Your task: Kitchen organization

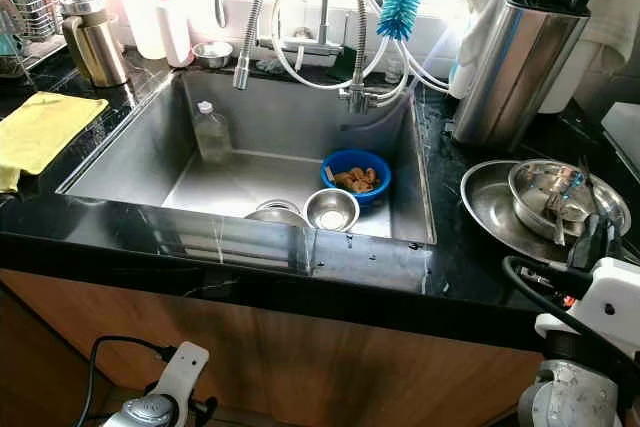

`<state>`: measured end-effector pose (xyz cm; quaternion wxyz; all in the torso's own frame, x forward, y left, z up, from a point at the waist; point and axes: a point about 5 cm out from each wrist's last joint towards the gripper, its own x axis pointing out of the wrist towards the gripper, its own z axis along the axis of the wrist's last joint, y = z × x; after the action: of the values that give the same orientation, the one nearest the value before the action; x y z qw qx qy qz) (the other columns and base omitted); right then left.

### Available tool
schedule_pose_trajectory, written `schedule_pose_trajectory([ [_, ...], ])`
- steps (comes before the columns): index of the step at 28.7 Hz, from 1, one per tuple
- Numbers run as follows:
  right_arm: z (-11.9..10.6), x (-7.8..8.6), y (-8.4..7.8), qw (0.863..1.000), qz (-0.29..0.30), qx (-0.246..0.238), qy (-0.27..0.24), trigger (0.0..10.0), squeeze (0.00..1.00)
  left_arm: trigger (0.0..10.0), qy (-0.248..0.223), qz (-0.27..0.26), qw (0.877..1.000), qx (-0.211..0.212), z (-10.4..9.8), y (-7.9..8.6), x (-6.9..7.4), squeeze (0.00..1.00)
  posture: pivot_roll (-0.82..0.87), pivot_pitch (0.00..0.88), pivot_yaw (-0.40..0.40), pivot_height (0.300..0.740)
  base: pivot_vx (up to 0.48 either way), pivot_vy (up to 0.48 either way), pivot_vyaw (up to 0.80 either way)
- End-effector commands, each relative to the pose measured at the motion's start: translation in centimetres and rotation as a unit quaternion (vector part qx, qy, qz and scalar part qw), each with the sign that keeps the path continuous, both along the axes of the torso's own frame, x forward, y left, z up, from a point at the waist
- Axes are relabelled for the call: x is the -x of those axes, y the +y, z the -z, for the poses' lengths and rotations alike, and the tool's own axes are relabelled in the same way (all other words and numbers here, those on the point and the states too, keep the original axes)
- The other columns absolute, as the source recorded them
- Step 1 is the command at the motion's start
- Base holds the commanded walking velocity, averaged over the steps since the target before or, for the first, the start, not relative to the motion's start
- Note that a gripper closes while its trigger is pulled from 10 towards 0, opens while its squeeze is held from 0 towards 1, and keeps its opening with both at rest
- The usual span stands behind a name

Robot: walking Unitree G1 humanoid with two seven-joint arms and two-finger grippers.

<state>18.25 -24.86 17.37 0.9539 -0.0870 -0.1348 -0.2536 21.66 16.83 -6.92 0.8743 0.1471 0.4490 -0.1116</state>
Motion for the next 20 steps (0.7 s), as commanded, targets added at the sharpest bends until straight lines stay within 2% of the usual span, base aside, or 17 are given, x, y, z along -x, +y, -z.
schedule_pose_trajectory([
  [1,-0.9,0.0,0.1,1.0,-0.004,0.007,-0.016,10.0,0.0,10.0,-0.009,-0.002,1.0,0.001,-0.3,0.0,-0.4,0.0,0.0,0.016,-0.052,0.736,0.0,0.0,0.0],
  [7,-1.5,-0.3,0.5,0.999,-0.021,0.009,-0.022,10.0,0.0,10.0,-0.009,-0.003,1.0,0.001,-0.2,0.0,-0.4,0.0,0.0,0.016,-0.053,0.736,0.0,0.0,0.0],
  [8,-2.1,-0.8,1.2,0.998,-0.051,0.009,-0.03,10.0,0.0,10.0,-0.01,-0.003,1.0,0.001,-0.3,0.0,-0.4,0.0,-0.01,0.017,-0.053,0.736,0.0,0.0,0.0],
  [9,-2.1,-0.8,1.2,0.998,-0.051,0.009,-0.03,10.0,0.0,10.0,-0.01,-0.003,1.0,0.001,-0.3,0.0,-0.4,0.0,-0.01,0.017,-0.053,0.736,0.0,0.0,0.0],
  [12,-3.5,-1.9,3.5,0.988,-0.148,0.019,-0.037,10.0,0.0,10.0,-0.013,-0.006,1.0,0.004,-0.3,-0.2,-0.5,0.0,0.0,0.017,-0.058,0.736,0.0,0.0,0.0],
  [17,-3.8,-2.3,4.2,0.983,-0.176,0.021,-0.035,10.0,0.0,10.0,-0.016,-0.007,1.0,0.006,-0.3,-0.3,-0.6,0.0,-0.01,0.017,-0.059,0.736,0.0,0.0,0.0],
  [20,-4.0,-3.4,4.9,0.975,-0.219,0.031,-0.023,10.0,0.0,10.0,-0.021,-0.009,1.0,0.006,-0.4,-0.4,-0.7,0.0,-0.01,0.017,-0.06,0.736,0.0,0.0,0.0],
])
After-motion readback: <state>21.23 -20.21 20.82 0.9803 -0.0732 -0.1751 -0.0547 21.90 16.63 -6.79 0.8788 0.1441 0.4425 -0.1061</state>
